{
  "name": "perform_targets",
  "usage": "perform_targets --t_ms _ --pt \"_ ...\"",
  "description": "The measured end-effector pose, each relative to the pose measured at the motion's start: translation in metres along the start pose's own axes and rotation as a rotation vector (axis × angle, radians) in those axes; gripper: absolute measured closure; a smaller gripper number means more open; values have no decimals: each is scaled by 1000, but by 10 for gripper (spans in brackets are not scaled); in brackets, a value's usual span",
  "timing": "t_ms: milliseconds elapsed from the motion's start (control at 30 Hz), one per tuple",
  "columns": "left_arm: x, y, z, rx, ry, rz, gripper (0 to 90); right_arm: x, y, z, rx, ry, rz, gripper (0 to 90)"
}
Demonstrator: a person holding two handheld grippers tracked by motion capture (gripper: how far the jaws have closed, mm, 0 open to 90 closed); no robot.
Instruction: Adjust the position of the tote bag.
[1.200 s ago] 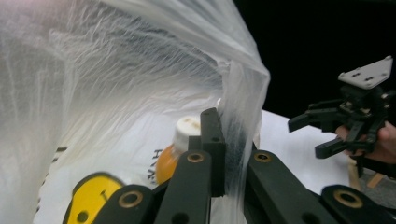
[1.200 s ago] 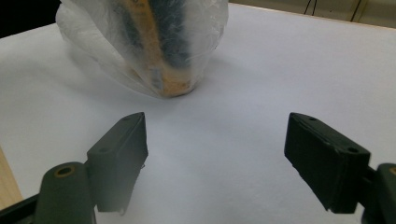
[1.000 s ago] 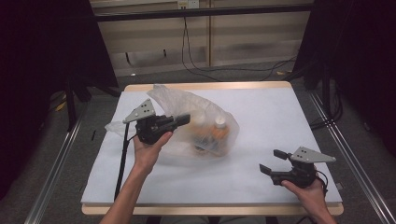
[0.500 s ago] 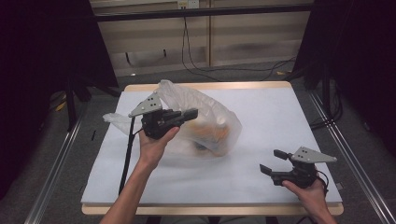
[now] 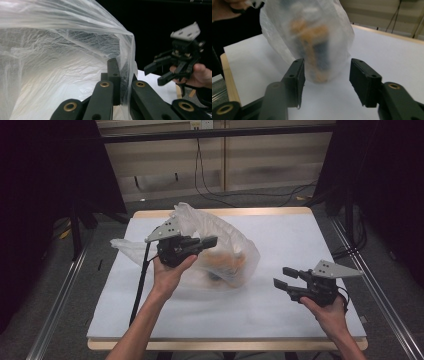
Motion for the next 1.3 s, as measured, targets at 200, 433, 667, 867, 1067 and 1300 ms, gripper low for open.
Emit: perform_targets --t_ms 200,433,667,867,1067,1300 --pt "-5 -12 -5 -5 20 -23 900 11 -38 -6 -37 -43 48 522" --pt "-15 -22 -20 -9 37 -40 900 14 -74 -1 -96 -61 56 494" --pt "-22 -25 -32 -1 54 -57 900 14 -113 5 -155 -83 65 462" --pt "-27 -25 -41 17 64 -74 900 28 -142 -7 -154 -103 112 401" --pt "-31 -25 -46 29 70 -75 900 34 -161 -21 -151 -122 117 374" --pt "-32 -22 -53 45 73 -81 900 45 -174 -34 -149 -151 121 337"
Point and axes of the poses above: each handheld gripper's, and its own axes: z roughly backward along the jaws, y roughly out of its underside, x roughly to its left, the point moved 8 cm from there along -z, roughly forward along the jaws, and after that the axes turned 6 degrees about x, right-handed, at the moved point
